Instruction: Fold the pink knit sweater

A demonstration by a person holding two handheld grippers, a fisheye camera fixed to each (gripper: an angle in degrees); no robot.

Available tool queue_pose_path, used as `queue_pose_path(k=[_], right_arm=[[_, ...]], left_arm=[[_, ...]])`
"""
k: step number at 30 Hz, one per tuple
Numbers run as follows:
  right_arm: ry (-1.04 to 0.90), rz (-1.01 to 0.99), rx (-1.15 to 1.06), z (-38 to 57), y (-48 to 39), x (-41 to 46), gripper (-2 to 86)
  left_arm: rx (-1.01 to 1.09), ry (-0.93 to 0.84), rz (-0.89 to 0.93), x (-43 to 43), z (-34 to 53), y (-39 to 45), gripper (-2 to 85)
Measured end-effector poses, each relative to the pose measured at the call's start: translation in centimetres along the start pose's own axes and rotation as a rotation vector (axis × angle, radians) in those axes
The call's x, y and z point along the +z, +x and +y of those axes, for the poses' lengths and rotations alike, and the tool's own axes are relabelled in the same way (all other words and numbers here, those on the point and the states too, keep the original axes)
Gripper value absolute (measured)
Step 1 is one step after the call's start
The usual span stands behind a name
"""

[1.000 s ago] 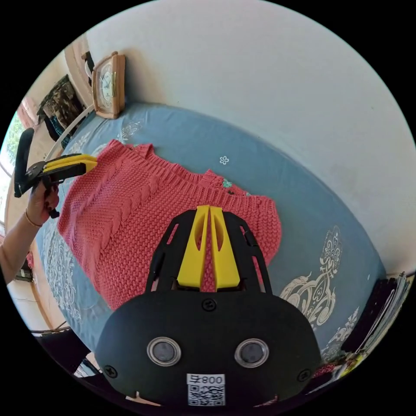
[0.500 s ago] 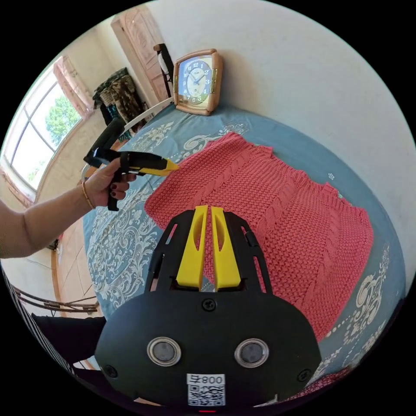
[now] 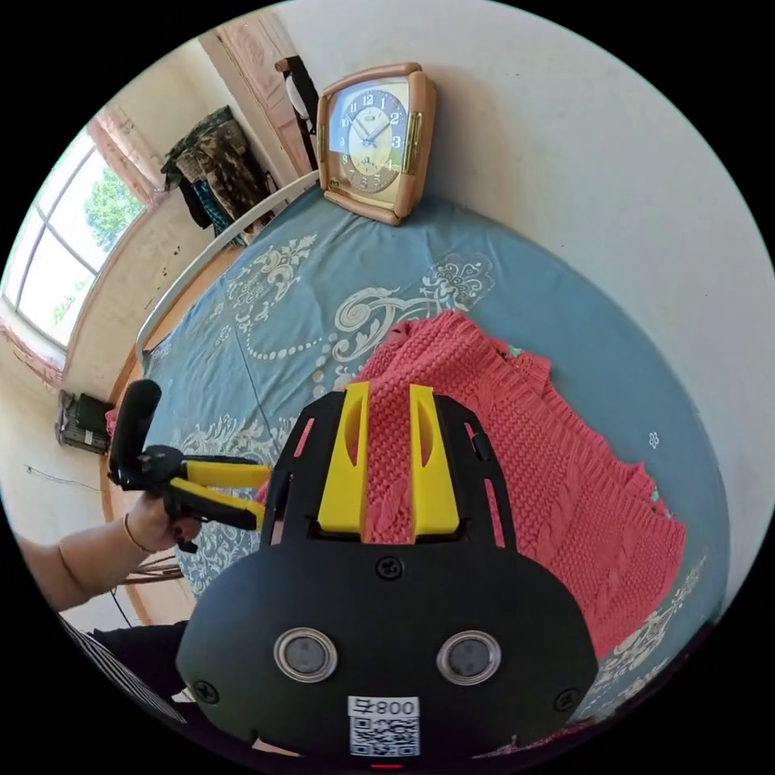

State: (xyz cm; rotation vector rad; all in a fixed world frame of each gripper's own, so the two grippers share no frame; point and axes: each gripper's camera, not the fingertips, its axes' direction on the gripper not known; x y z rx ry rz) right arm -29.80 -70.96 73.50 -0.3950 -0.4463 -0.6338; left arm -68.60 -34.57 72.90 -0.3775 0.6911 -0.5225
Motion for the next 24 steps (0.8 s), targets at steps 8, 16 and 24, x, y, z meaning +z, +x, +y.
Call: queue_pose_path(k=[8, 16, 24], right_arm=[[-0.111, 0.258, 0.006, -3.6, -3.7, 6.6, 9.1], [-0.175, 0.271, -0.034, -4.1, -2.1, 7.4, 4.9], [-0.078, -0.181, 0.110, -0.9, 8.0, 1.8, 2.6]], left_arm=[[0.027, 0.021, -0.076, 2.2, 2.7, 3.3, 11.5], [0.051, 0.092, -0.103, 3.2, 6.6, 8.0, 8.5], [0.228, 0.173, -0.151, 3.4, 10.8, 17.9, 8.2]])
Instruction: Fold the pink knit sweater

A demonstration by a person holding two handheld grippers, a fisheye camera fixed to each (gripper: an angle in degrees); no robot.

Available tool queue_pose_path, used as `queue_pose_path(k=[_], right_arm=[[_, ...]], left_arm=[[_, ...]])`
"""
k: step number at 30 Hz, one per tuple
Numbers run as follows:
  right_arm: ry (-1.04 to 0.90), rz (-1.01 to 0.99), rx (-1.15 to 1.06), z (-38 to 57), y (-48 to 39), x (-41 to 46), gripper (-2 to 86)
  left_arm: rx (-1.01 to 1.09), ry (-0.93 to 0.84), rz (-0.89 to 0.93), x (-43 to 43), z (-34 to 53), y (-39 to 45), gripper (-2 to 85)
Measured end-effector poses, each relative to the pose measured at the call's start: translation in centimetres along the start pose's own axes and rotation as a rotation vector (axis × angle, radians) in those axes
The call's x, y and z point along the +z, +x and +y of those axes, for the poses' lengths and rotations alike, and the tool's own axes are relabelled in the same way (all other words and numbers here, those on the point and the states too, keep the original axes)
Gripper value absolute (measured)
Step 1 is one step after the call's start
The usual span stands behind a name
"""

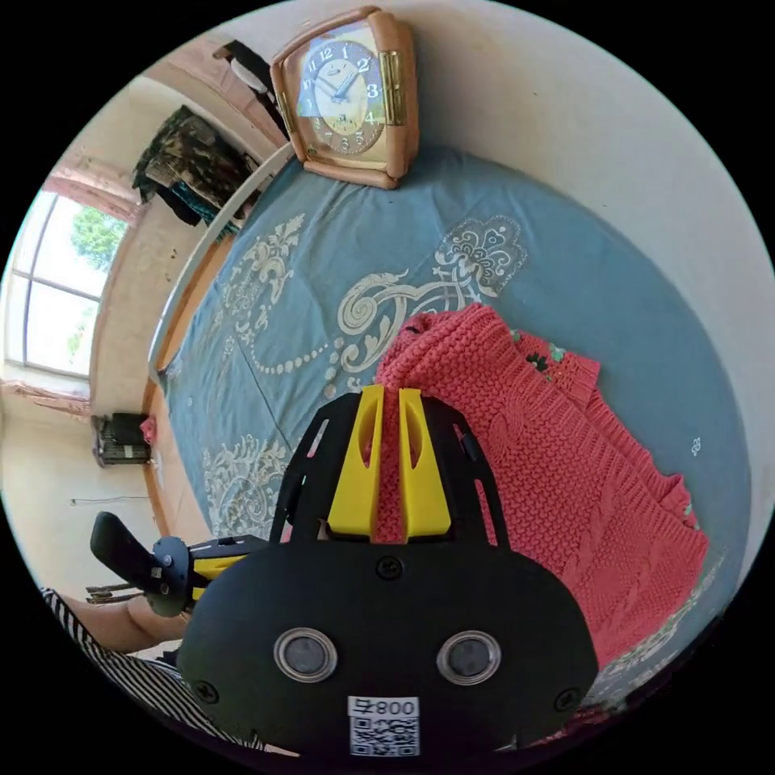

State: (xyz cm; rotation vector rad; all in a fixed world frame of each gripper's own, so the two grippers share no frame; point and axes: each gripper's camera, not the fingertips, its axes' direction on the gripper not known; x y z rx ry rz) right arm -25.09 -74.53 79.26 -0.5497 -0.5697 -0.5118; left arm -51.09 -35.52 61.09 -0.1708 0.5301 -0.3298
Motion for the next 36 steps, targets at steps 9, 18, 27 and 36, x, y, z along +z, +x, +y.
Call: queue_pose_path(k=[9, 18, 27, 36], right_arm=[[0.229, -0.252, 0.031, 10.8, 13.2, -13.8, 2.4], [0.302, -0.281, 0.295, 25.9, 29.2, -17.6, 2.4], [0.374, -0.463, 0.487, 37.2, 39.9, -14.1, 3.1], [0.484, -0.250, 0.247, 41.9, 32.9, -17.2, 0.5]], left_arm=[[0.321, 0.018, 0.067, 1.6, 0.7, 16.3, 8.0], [0.565, -0.152, 0.055, 11.6, 3.0, 32.2, 7.9], [0.732, -0.278, -0.192, 22.0, 8.3, 42.2, 8.5], [0.802, -0.156, -0.322, 22.0, 11.9, 46.8, 10.8]])
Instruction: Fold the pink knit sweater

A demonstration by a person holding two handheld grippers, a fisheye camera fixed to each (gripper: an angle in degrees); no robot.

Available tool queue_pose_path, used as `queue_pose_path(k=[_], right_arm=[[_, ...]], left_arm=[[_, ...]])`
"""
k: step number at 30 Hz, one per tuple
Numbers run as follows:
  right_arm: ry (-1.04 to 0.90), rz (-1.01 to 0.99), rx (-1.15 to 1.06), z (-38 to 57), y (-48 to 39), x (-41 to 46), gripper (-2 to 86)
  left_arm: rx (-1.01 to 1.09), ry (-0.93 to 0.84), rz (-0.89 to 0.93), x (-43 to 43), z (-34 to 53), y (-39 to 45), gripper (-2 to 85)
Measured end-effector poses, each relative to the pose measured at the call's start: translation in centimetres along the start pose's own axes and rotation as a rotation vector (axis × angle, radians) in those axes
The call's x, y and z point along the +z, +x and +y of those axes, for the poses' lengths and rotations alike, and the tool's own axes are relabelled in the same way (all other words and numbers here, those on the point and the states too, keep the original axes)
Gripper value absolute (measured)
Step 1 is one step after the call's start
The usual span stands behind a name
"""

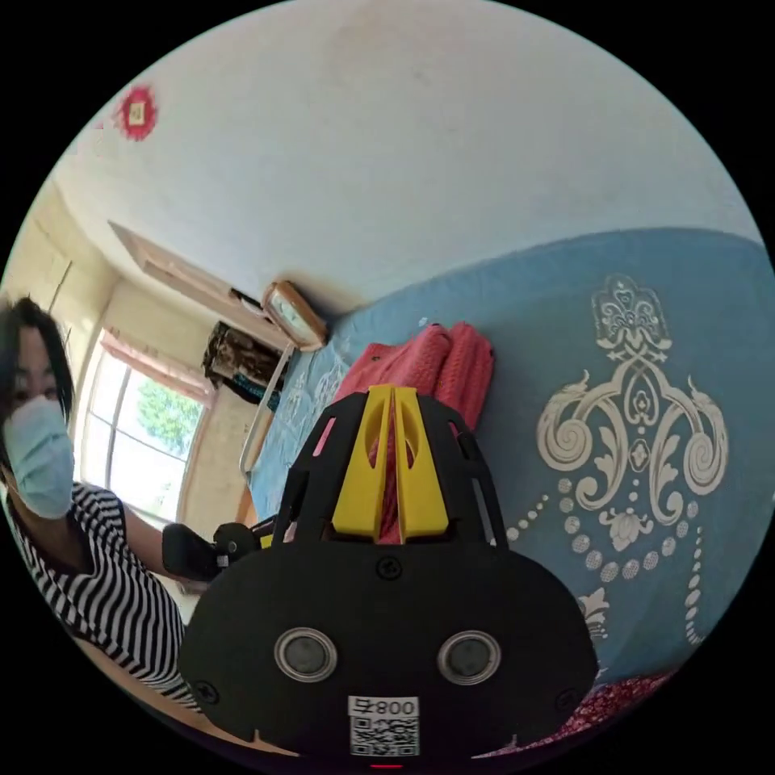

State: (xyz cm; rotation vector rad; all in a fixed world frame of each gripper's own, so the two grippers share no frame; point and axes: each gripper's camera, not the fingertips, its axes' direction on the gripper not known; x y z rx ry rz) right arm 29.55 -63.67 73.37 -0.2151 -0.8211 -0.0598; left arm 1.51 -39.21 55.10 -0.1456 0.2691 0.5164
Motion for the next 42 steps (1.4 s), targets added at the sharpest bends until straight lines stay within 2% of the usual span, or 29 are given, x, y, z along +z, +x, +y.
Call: queue_pose_path(k=[2, 3, 4, 6, 10, 13, 17, 19, 22, 24, 27, 30, 35, 38, 42], right_arm=[[-0.144, 0.012, -0.046, 0.4, -0.4, 2.6, 0.3], [-0.238, 0.085, -0.055, 0.8, 0.2, 4.4, 0.3], [-0.257, 0.122, -0.057, 1.0, 0.6, 4.9, 0.2], [-0.205, 0.043, 0.035, 1.5, 3.1, 4.3, 0.1], [-0.195, 0.094, 0.020, 2.7, 3.9, 3.2, 0.1], [-0.168, 0.111, 0.023, 3.9, 3.9, 2.4, 0.1], [-0.085, 0.132, 0.004, 6.2, 2.6, 0.2, 0.2], [-0.060, 0.120, -0.017, 7.8, 1.6, -0.3, 0.2], [-0.165, 0.155, -0.053, 10.3, 1.0, 1.7, 0.2], [-0.248, 0.188, -0.050, 12.1, 2.5, 3.4, 0.6], [-0.191, 0.106, 0.016, 13.3, 4.9, 1.8, 2.0], [-0.054, 0.119, 0.090, 14.4, 6.8, -1.5, 8.3], [0.066, 0.010, 0.219, 13.8, 11.9, -3.2, 13.4], [0.052, -0.136, 0.305, 12.7, 15.5, -1.8, 15.8], [-0.030, -0.110, 0.331, 11.7, 17.7, 0.3, 15.9]], left_arm=[[-0.010, -0.035, 0.006, 1.1, -0.2, 0.2, 10.9], [-0.016, -0.069, 0.010, 2.2, -0.3, 0.0, 10.9], [-0.017, -0.077, 0.018, 2.7, -0.3, -0.2, 10.8], [-0.026, -0.050, 0.058, 2.9, -0.1, -1.2, 10.6], [-0.087, 0.032, 0.148, 1.4, 1.2, -3.9, 10.2], [-0.223, 0.131, 0.269, -0.6, 3.6, -7.7, 9.6], [-0.466, 0.157, 0.212, -1.4, 8.7, -15.5, 10.8], [-0.598, 0.129, 0.247, -0.1, 11.3, -19.7, 11.7], [-0.798, 0.090, 0.418, 3.8, 15.7, -26.2, 14.5], [-0.918, 0.072, 0.627, 8.0, 18.5, -29.9, 17.4], [-0.976, 0.087, 0.862, 12.2, 20.4, -31.9, 19.2], [-0.990, 0.140, 0.977, 14.2, 21.4, -33.2, 19.5], [-0.992, 0.190, 1.074, 16.4, 23.0, -35.2, 20.8], [-0.973, 0.201, 1.093, 17.2, 23.4, -36.4, 21.5], [-0.930, 0.150, 1.096, 18.5, 23.3, -38.1, 20.7]])
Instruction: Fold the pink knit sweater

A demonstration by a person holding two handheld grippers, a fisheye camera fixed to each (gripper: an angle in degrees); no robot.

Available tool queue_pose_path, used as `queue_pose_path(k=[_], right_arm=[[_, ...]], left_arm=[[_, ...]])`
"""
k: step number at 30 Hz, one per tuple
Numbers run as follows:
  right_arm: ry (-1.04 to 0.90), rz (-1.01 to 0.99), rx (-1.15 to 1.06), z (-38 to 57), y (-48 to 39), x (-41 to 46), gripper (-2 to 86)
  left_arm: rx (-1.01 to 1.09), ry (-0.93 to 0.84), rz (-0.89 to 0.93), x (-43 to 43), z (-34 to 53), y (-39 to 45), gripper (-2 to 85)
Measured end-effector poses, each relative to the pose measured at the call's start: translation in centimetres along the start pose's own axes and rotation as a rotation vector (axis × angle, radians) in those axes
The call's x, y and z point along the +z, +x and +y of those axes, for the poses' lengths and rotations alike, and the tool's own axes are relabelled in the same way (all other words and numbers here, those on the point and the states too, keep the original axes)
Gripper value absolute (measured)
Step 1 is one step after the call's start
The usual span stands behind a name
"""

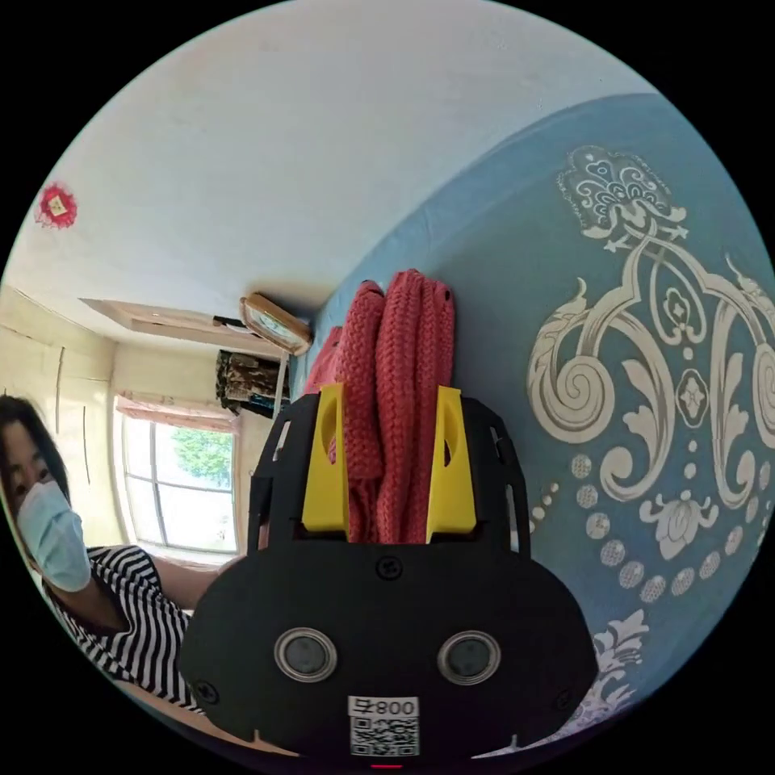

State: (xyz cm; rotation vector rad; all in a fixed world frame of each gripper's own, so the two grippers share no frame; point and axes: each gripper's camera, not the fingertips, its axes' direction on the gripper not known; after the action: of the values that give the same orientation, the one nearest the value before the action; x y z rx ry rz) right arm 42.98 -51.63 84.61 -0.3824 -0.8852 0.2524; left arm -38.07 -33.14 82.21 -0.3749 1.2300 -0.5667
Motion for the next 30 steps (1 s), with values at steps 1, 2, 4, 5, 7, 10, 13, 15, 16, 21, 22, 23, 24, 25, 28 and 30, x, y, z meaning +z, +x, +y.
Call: queue_pose_path(k=[1, 2, 4, 5, 7, 10, 13, 15, 16, 21, 22, 23, 24, 25, 28, 30], right_arm=[[-0.022, 0.014, 0.002, -0.2, 0.3, 0.5, 15.8], [-0.063, 0.020, 0.010, -0.4, 0.9, 1.4, 15.5], [-0.081, -0.002, 0.012, -0.6, 1.8, 2.2, 14.7], [-0.089, -0.038, 0.021, -0.8, 2.4, 2.4, 14.0], [-0.097, -0.080, 0.043, -0.8, 3.6, 2.5, 12.8], [-0.099, -0.167, 0.108, -0.2, 5.7, 1.9, 10.7], [-0.099, -0.192, 0.140, 0.7, 6.7, 1.3, 9.7], [-0.114, -0.168, 0.141, 1.3, 6.9, 1.0, 9.2], [-0.121, -0.163, 0.142, 1.4, 6.9, 0.9, 9.1], [-0.159, -0.160, 0.191, 4.5, 8.0, 0.2, 8.9], [-0.158, -0.165, 0.204, 5.0, 8.2, 0.1, 8.9], [-0.153, -0.178, 0.230, 6.1, 8.6, -0.1, 8.9], [-0.151, -0.188, 0.255, 7.2, 8.9, -0.2, 8.9], [-0.151, -0.191, 0.266, 7.8, 9.1, -0.3, 8.9], [-0.161, -0.199, 0.314, 10.3, 9.5, -0.8, 8.9], [-0.176, -0.193, 0.343, 12.1, 9.6, -1.2, 8.8]], left_arm=[[0.003, -0.012, 0.000, 0.0, -0.3, -0.2, 20.4], [0.013, -0.033, 0.002, 0.0, -0.9, -0.5, 19.9], [0.014, -0.062, 0.011, 0.0, -1.6, -1.2, 18.9], [0.008, -0.074, 0.021, 0.0, -2.1, -1.7, 18.2], [-0.004, -0.078, 0.031, -0.1, -2.4, -2.3, 17.1], [-0.033, -0.061, 0.072, -0.4, -2.2, -2.8, 15.4], [-0.042, -0.062, 0.064, -0.6, -1.9, -2.5, 14.6], [-0.055, -0.079, 0.070, -0.5, -1.6, -2.3, 14.3], [-0.062, -0.084, 0.076, -0.5, -1.5, -2.3, 14.2], [-0.117, -0.133, 0.066, -0.8, -0.2, -2.0, 14.1], [-0.124, -0.139, 0.065, -0.8, 0.0, -2.0, 14.1], [-0.139, -0.151, 0.063, -0.8, 0.5, -1.9, 14.1], [-0.148, -0.166, 0.060, -0.8, 1.0, -1.7, 14.1], [-0.153, -0.174, 0.057, -0.8, 1.3, -1.6, 14.1], [-0.179, -0.211, 0.043, -0.7, 2.5, -0.9, 14.0], [-0.201, -0.237, 0.044, -0.7, 3.5, -0.4, 14.0]])
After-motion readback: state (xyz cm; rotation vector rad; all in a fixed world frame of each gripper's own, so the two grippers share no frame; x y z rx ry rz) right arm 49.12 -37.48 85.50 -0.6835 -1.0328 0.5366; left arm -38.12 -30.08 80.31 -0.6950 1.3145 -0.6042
